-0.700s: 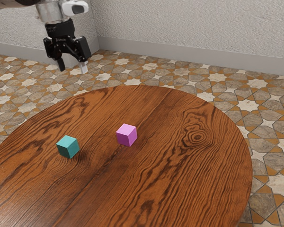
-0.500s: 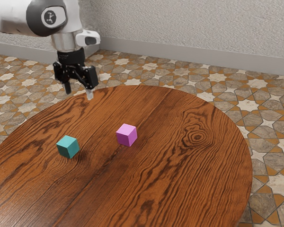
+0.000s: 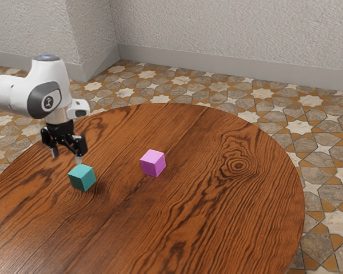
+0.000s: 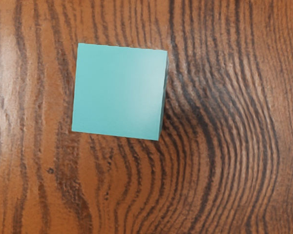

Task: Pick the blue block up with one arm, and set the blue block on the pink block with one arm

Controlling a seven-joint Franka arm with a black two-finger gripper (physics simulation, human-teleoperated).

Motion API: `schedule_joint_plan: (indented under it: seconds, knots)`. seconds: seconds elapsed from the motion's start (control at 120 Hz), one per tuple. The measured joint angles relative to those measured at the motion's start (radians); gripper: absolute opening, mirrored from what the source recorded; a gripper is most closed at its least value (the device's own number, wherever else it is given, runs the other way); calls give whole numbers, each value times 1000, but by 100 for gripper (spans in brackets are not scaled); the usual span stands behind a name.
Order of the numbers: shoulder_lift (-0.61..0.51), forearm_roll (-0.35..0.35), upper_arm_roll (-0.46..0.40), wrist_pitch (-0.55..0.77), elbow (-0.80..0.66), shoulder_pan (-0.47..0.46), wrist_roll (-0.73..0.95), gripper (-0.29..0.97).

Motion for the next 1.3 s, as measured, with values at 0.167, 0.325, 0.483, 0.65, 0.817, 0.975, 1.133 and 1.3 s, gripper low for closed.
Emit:
schedule_joint_plan:
  seconds: [0.167, 0.325, 0.483, 0.65, 0.817, 0.975, 1.133, 1.3]
  knots:
    - [114, 2, -12, 131, 9, 90, 49, 65]
    - [213, 2, -41, 229, 57, 89, 91, 66]
    - [264, 0, -58, 276, 94, 89, 124, 67]
    - [251, -4, -60, 296, 67, 90, 150, 67]
    - [270, -6, -60, 307, 46, 104, 174, 67]
    - [298, -10, -60, 338, 45, 107, 201, 57]
    - [298, -22, -58, 352, 46, 108, 216, 42]
    - [286, -15, -70, 321, 88, 108, 214, 37]
